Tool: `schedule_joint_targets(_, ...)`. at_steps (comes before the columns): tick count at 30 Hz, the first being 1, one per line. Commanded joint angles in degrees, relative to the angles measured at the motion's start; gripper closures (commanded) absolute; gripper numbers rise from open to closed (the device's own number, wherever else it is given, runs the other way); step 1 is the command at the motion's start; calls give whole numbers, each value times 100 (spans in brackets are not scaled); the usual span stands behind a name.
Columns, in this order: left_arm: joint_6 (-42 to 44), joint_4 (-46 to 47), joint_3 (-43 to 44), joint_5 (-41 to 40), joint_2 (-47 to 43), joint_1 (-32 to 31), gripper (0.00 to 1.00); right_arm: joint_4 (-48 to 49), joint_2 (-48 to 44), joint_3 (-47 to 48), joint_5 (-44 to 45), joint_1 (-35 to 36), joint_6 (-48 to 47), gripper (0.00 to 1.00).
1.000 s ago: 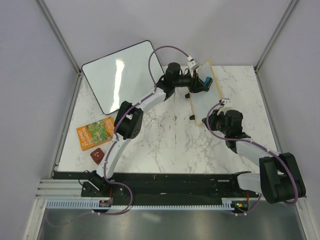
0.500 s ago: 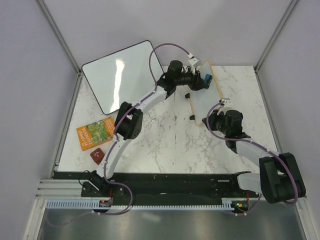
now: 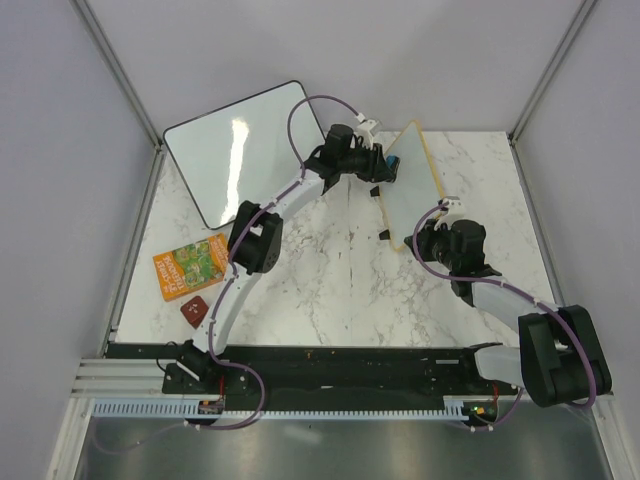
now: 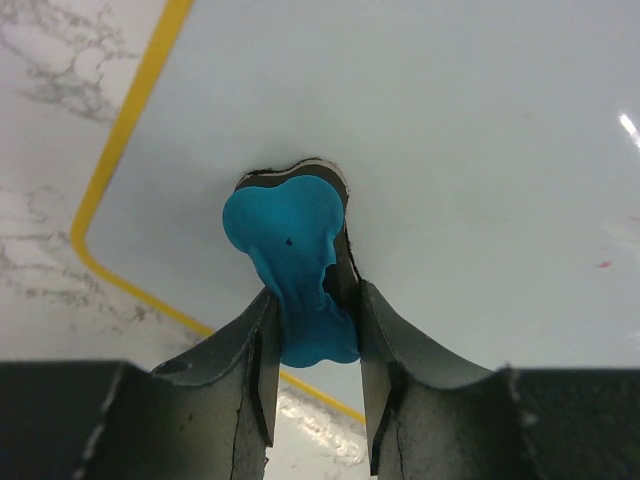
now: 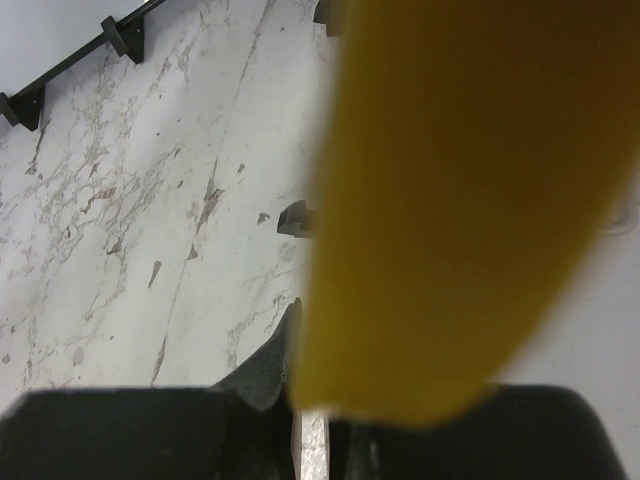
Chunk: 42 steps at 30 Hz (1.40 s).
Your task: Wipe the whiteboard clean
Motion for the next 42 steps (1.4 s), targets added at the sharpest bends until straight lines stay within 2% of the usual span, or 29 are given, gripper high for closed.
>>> schedule_joint_targets(1,-469,-152,152,-36,105,98,98,-508,79,25,-277,99,-147,100)
schedule_joint_targets(10,-557,-91,-314,395,-193,125,98,-516,96,34,-207,90,-130,100)
schedule_joint_targets(16,-382,-55,-1368,281,-1212,124,98,-560,184,86,-181,90,-121,100)
schedule_joint_targets(21,-293,-29,-2835,-246,-2440,124,98,-701,114,130,-251,81,-42,100)
schedule_joint_targets(25,-487,-203,-4003,-825,-3101,90,98,-806,8,130,-382,90,46,100)
schedule_joint_targets(27,-373,-756,-4111,-1290,-3226,11,98,-885,-18,148,-488,81,81,100)
schedule_joint_targets(28,-294,-1263,-4181,-1789,-3278,-112,98,-990,-36,156,-523,90,90,100)
schedule_joint_targets(32,-302,-1864,-4541,-2346,-3270,-262,98,-1237,-132,192,-611,81,99,100)
schedule_joint_targets(38,-442,-2086,-5420,-2962,-3506,-341,98,-1624,-343,166,-410,81,117,100)
schedule_joint_targets(42,-522,-2147,-5877,-3724,-3771,-482,98,-1756,-379,121,-233,90,204,100)
